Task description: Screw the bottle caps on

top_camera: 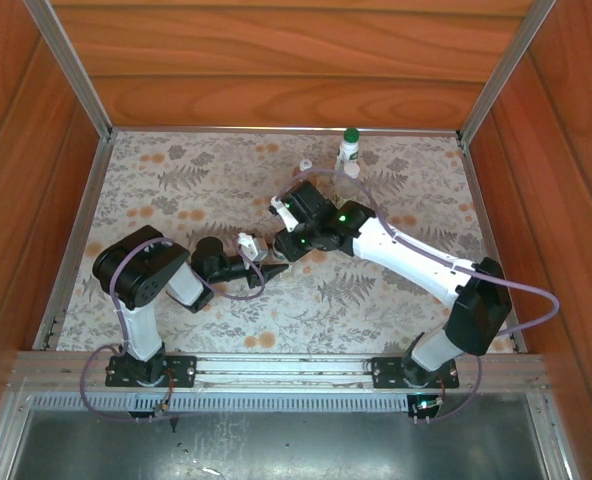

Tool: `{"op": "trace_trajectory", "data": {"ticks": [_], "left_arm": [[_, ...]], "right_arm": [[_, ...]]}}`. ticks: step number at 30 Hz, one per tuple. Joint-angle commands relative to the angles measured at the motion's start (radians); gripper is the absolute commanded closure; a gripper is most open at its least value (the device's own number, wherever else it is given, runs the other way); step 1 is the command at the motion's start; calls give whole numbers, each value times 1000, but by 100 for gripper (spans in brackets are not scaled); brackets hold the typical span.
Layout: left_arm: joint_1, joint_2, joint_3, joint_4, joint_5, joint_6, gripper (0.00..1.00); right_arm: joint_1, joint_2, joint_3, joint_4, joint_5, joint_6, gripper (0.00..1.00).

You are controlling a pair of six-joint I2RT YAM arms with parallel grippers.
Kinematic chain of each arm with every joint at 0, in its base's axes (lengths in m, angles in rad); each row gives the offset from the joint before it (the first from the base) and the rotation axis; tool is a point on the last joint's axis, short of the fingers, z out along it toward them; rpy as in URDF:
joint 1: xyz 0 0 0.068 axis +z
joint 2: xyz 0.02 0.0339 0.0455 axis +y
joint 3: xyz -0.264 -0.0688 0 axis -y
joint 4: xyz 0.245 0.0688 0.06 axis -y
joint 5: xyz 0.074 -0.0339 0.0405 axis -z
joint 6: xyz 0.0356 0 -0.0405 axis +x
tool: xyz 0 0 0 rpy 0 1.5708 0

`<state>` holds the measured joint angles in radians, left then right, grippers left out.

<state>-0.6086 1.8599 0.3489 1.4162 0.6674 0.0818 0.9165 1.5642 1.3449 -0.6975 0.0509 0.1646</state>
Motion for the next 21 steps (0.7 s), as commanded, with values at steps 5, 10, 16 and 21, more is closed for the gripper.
{"op": "trace_trajectory", "data": {"ticks": [5,10,16,21], "left_arm": [[1,14,3,-29,14,18,47],[1,11,2,-32,13,17,47],[3,13,3,-36,10,17,47],[3,14,4,-37,10,16,47]], "right_arm": [[7,73,97,-162,-34,-76,60],[6,134,153,-229,-49,-85,59],[21,129,141,-222,-44,-102,58],[25,119,124,-210,-8,-86,59]]}}
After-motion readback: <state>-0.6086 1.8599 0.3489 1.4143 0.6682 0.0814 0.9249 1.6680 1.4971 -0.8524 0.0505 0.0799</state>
